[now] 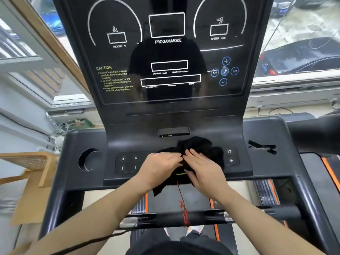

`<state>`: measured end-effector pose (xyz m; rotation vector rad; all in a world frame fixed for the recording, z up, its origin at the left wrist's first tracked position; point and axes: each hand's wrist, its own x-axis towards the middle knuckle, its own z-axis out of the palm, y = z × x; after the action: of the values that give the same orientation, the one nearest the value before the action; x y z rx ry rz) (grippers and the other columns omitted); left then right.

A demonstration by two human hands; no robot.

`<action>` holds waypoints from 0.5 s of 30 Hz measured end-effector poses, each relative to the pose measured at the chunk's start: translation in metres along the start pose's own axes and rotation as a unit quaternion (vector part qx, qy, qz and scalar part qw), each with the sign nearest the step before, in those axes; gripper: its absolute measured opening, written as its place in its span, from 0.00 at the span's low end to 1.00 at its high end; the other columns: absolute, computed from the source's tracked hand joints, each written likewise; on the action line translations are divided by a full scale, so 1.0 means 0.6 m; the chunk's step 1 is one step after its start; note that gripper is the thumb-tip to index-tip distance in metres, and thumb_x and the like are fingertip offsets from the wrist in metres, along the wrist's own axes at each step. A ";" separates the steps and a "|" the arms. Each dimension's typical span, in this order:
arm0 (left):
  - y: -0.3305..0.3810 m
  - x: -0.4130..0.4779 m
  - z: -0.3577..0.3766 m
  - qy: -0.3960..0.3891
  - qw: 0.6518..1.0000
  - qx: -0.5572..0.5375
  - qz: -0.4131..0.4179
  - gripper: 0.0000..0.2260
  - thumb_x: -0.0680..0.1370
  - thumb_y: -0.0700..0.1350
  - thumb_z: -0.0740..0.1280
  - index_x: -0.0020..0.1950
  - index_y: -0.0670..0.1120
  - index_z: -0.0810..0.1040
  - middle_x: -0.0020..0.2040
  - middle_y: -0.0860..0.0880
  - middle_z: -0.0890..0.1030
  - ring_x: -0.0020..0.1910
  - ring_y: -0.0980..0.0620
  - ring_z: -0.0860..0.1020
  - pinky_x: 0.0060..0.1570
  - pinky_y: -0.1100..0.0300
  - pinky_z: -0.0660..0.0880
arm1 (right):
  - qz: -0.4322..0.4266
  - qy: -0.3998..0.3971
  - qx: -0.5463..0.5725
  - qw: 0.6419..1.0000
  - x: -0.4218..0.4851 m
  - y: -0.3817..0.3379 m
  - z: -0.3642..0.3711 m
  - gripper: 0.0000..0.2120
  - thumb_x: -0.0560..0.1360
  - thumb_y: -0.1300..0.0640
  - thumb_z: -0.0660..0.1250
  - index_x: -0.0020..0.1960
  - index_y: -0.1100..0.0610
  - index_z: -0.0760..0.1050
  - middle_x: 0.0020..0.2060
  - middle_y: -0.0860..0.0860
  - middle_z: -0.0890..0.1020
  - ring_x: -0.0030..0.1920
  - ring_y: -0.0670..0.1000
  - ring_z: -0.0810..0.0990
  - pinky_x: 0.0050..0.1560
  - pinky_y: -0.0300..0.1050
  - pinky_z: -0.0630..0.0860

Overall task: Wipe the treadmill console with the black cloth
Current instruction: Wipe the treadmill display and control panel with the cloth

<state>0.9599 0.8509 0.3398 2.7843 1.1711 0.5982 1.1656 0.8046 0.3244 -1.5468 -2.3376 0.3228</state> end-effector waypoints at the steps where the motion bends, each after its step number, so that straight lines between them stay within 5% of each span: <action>1: 0.000 0.015 -0.010 0.020 0.999 -0.024 -0.025 0.10 0.79 0.48 0.65 0.52 0.47 0.85 0.51 0.52 0.86 0.49 0.52 0.85 0.42 0.55 0.83 | 0.022 0.017 0.033 0.999 0.011 -0.002 -0.016 0.21 0.76 0.51 0.62 0.66 0.55 0.79 0.64 0.50 0.82 0.64 0.51 0.80 0.62 0.50 0.79; 3: 0.009 0.053 -0.027 0.072 0.991 -0.079 -0.083 0.10 0.78 0.46 0.66 0.51 0.45 0.85 0.50 0.50 0.87 0.49 0.50 0.85 0.46 0.54 0.82 | 0.088 0.038 0.068 0.993 0.036 -0.005 -0.045 0.17 0.75 0.51 0.64 0.62 0.52 0.80 0.56 0.47 0.85 0.54 0.53 0.84 0.49 0.49 0.81; 8: 0.031 0.157 -0.080 0.180 0.947 -0.201 -0.175 0.12 0.73 0.30 0.69 0.54 0.41 0.81 0.54 0.47 0.80 0.55 0.50 0.78 0.58 0.60 0.75 | 0.264 0.138 0.193 0.935 0.099 -0.002 -0.122 0.07 0.79 0.52 0.67 0.54 0.49 0.70 0.42 0.42 0.79 0.42 0.47 0.78 0.41 0.44 0.74; 11: 0.033 0.213 -0.089 0.222 0.947 -0.168 -0.157 0.12 0.71 0.28 0.67 0.51 0.39 0.82 0.55 0.43 0.78 0.56 0.45 0.77 0.53 0.53 0.78 | 0.327 0.311 0.282 0.847 0.152 -0.002 -0.168 0.09 0.76 0.60 0.66 0.52 0.50 0.68 0.42 0.42 0.76 0.42 0.39 0.75 0.43 0.35 0.71; 15: -0.005 0.248 -0.071 0.231 0.967 -0.014 -0.110 0.10 0.74 0.37 0.65 0.50 0.42 0.85 0.53 0.44 0.82 0.52 0.42 0.77 0.44 0.50 0.77 | 0.329 0.414 0.304 0.793 0.237 -0.011 -0.172 0.12 0.71 0.64 0.64 0.52 0.51 0.74 0.51 0.49 0.77 0.51 0.48 0.77 0.55 0.37 0.74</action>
<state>1.0366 0.9533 0.4273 2.5088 1.5019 1.2704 1.1479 0.9342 0.4420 -1.6209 -0.8603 0.3872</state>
